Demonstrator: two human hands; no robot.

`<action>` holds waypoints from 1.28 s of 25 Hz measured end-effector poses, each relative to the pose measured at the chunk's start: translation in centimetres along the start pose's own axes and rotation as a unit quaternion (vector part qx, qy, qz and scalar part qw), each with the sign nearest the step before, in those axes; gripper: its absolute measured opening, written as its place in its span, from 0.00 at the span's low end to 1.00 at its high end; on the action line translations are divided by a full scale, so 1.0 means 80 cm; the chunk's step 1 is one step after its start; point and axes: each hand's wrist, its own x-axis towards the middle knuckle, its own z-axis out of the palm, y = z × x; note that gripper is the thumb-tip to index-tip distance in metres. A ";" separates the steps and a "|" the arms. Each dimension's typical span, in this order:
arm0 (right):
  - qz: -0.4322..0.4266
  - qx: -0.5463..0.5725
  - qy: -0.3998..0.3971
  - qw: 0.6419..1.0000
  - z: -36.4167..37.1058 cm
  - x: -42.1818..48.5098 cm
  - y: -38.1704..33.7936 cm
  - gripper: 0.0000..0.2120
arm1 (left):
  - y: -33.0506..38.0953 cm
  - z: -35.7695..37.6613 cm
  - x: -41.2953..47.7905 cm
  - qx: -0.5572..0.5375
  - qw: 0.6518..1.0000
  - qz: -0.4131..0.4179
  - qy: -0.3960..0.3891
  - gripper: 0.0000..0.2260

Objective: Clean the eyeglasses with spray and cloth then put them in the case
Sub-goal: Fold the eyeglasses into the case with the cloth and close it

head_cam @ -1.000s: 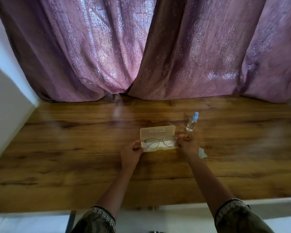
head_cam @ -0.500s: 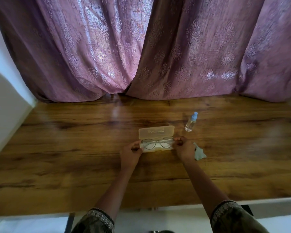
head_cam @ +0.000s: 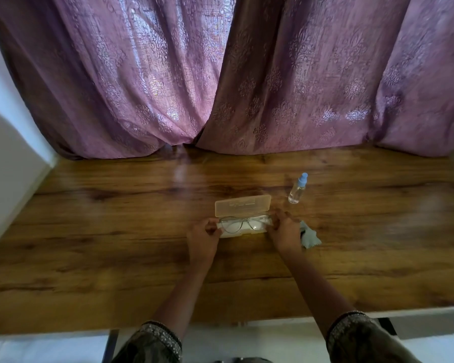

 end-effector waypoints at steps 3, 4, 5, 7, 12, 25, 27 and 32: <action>-0.011 -0.030 -0.013 0.999 0.000 0.002 -0.001 0.19 | -0.003 0.002 0.001 0.000 1.000 0.008 -0.001 0.11; -0.015 -0.038 -0.018 0.999 0.001 0.004 -0.001 0.19 | -0.003 0.002 0.002 0.002 1.000 0.010 -0.003 0.11; -0.018 -0.051 -0.025 0.998 0.001 0.005 0.000 0.19 | -0.003 0.003 0.002 0.008 1.000 0.012 -0.004 0.11; -0.016 -0.078 -0.042 0.996 0.002 0.006 0.001 0.19 | -0.003 0.003 0.002 0.017 1.000 0.016 -0.002 0.11; -0.015 -0.044 -0.057 0.997 0.001 0.001 0.002 0.18 | -0.003 0.004 0.002 0.019 1.000 0.022 0.003 0.10; 0.002 0.016 -0.047 0.999 0.000 0.005 -0.002 0.17 | -0.003 0.006 0.010 -0.001 0.999 -0.040 0.002 0.10; 0.002 0.005 -0.045 0.999 -0.002 0.006 -0.006 0.17 | 0.000 0.005 0.013 0.010 0.998 -0.062 -0.001 0.14; 0.005 -0.061 -0.054 0.997 -0.005 0.007 -0.020 0.16 | 0.005 0.001 0.023 0.066 0.994 -0.085 -0.011 0.20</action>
